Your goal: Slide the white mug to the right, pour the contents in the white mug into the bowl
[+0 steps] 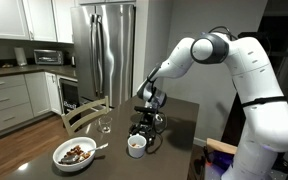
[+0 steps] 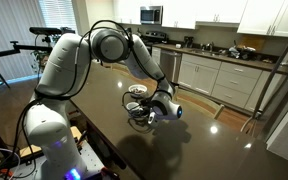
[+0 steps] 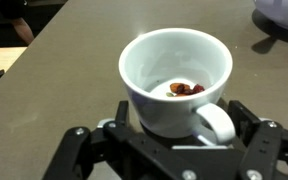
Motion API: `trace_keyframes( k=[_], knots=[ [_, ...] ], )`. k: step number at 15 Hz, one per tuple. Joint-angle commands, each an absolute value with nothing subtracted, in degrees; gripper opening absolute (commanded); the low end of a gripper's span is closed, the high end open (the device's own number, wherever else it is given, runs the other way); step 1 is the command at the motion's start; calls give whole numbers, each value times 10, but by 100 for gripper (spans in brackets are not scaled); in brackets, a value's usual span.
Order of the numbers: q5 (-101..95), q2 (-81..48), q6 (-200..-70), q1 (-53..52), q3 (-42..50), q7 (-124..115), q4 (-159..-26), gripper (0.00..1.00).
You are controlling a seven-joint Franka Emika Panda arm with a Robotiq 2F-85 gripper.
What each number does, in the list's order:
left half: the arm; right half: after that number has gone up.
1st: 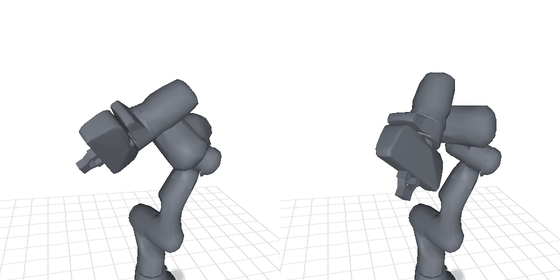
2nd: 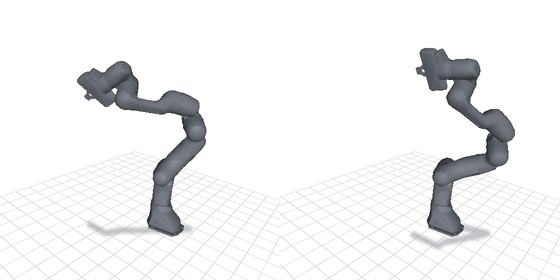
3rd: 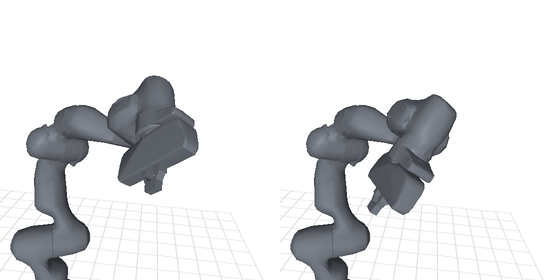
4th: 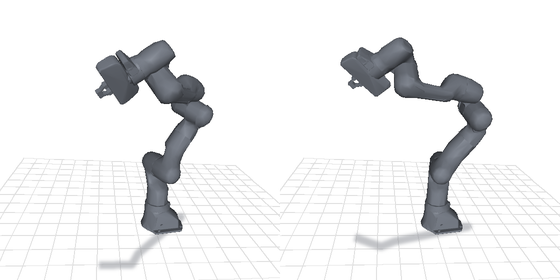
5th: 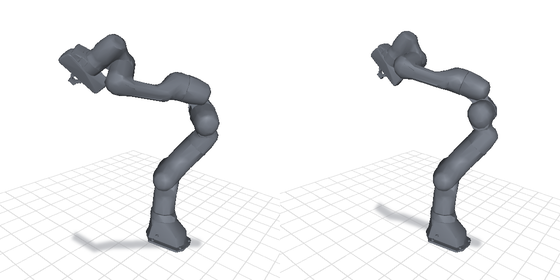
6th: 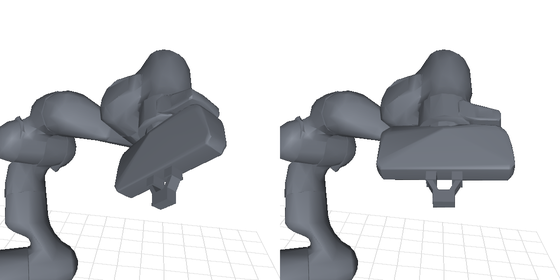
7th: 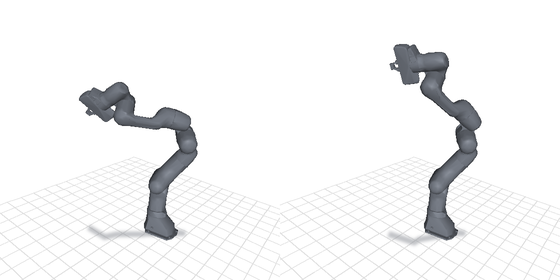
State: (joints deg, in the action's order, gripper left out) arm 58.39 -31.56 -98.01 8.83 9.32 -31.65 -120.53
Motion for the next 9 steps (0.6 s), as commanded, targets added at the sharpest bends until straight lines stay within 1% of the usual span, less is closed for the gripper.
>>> trace_keyframes(
  k=[1, 3, 4, 5, 6, 7, 9],
  knots=[
    [595, -329, -958, 97, 102, -310, -1188, 100],
    [596, -330, -954, 99, 105, -311, -1185, 100],
    [598, -330, -950, 101, 105, -312, -1183, 97],
    [599, -331, -946, 102, 106, -312, -1181, 74],
    [600, -331, -942, 103, 107, -312, -1179, 73],
    [600, -332, -939, 104, 108, -312, -1177, 70],
    [601, -333, -937, 105, 109, -312, -1174, 56]
  ],
)
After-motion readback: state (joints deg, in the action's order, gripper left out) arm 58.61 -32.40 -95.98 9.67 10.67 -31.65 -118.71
